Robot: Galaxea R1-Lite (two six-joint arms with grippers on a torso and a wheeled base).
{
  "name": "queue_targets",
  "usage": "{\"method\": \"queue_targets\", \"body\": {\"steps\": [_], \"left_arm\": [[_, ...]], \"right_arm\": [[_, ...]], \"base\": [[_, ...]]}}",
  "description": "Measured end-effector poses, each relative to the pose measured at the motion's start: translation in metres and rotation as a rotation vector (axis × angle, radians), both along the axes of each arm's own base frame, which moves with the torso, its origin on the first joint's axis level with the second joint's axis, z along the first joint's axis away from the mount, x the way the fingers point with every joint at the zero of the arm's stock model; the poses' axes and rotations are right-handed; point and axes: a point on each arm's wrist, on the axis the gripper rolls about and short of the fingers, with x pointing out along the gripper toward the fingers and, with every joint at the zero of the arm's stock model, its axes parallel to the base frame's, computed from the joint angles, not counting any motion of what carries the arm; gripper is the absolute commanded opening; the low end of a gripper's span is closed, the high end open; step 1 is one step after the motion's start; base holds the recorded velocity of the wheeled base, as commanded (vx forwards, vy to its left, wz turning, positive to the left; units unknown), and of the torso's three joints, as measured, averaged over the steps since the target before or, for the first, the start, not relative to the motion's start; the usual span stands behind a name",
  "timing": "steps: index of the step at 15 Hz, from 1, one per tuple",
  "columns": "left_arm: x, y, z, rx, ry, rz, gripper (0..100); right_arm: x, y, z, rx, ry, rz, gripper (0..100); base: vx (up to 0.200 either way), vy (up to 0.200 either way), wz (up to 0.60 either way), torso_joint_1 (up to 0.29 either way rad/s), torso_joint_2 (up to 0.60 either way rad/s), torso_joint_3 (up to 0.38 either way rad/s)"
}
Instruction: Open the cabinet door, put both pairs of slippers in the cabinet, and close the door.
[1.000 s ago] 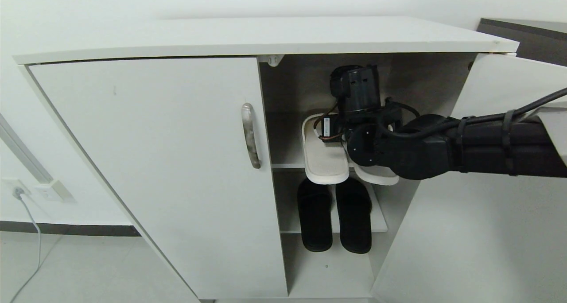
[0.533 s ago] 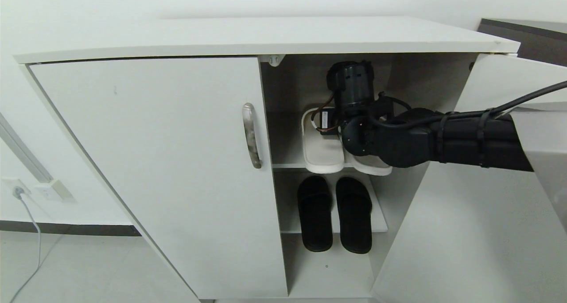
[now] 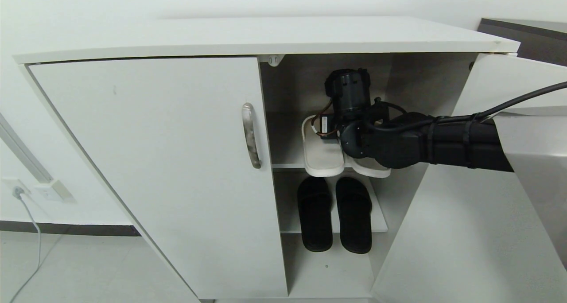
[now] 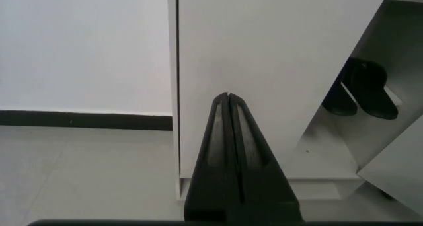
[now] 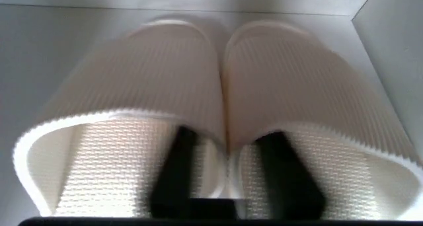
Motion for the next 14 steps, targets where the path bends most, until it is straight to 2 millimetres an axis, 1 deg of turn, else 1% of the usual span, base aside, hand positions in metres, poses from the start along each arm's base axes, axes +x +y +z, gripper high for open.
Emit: {"method": "queue_targets", "body": {"steps": [4,7,11,14], "left_arm": [[0.0,0.0,0.0,0.0,0.0,0.001,0],[0.0,0.0,0.0,0.0,-0.001,0.001,0],[0.0,0.0,0.0,0.0,0.0,0.001,0],[0.0,0.0,0.0,0.0,0.0,0.001,0]], "right_arm": [[-0.003,0.002,-0.004,-0.011,0.017,0.007,100],[-0.012,0.004,-0.005,-0.018,0.031,0.021,100],[-0.04,-0.002,-0.001,-0.017,0.054,0.045,100],[-0.067,-0.011,0.004,-0.003,0.067,0.069,100]], "base": [[0.0,0.0,0.0,0.0,0.0,0.0],[0.0,0.0,0.0,0.0,0.0,0.0],[0.0,0.0,0.0,0.0,0.0,0.0],[0.0,0.0,0.0,0.0,0.0,0.0]]}}
